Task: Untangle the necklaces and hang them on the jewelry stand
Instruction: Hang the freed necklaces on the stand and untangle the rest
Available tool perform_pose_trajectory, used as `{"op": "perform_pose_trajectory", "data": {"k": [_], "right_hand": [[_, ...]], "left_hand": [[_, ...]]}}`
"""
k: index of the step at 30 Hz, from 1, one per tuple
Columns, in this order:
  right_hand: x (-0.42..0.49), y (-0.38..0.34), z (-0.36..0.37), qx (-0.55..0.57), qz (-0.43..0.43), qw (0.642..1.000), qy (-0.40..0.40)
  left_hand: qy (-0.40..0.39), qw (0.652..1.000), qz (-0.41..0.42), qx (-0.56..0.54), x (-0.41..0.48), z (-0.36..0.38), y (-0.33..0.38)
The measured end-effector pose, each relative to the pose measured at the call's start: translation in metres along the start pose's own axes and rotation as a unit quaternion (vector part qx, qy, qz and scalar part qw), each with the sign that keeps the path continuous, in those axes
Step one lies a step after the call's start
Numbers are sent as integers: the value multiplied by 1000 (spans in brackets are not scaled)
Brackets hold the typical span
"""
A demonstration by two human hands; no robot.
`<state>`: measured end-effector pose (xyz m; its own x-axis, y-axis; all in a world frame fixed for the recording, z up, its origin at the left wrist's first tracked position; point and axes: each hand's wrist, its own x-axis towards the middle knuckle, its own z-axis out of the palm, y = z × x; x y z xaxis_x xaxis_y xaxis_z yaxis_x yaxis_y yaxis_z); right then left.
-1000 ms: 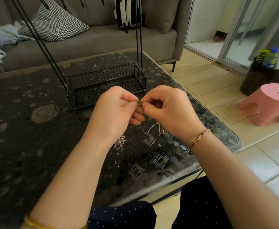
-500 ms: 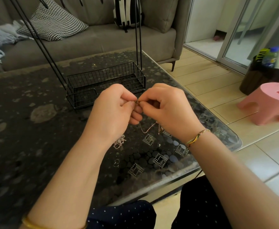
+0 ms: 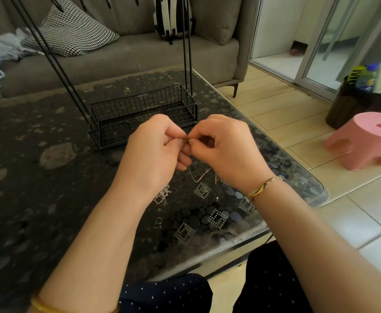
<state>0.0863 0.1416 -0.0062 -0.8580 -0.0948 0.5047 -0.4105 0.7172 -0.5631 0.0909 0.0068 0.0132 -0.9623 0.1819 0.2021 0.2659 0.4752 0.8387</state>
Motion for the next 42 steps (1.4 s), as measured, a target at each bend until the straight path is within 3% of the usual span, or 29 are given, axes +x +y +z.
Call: {"op": "perform_pose_trajectory", "data": {"k": [13, 20, 26, 35, 40, 42], "right_hand": [[5, 1, -3, -37, 45, 998, -16], [31, -8, -27, 54, 103, 993, -16], [65, -28, -48, 113, 144, 983, -27], [94, -45, -48, 156, 195, 966, -66], [115, -58, -37, 337, 259, 900, -97], [123, -63, -31, 361, 258, 890, -101]], "left_hand": [[39, 998, -2, 56, 3, -2, -3], [65, 962, 61, 258, 19, -23, 33], [42, 946, 25, 319, 46, -58, 69], [64, 959, 21, 274, 67, -87, 61], [68, 989, -51, 120, 88, -102, 40], [82, 990, -58, 103, 94, -108, 34]]}}
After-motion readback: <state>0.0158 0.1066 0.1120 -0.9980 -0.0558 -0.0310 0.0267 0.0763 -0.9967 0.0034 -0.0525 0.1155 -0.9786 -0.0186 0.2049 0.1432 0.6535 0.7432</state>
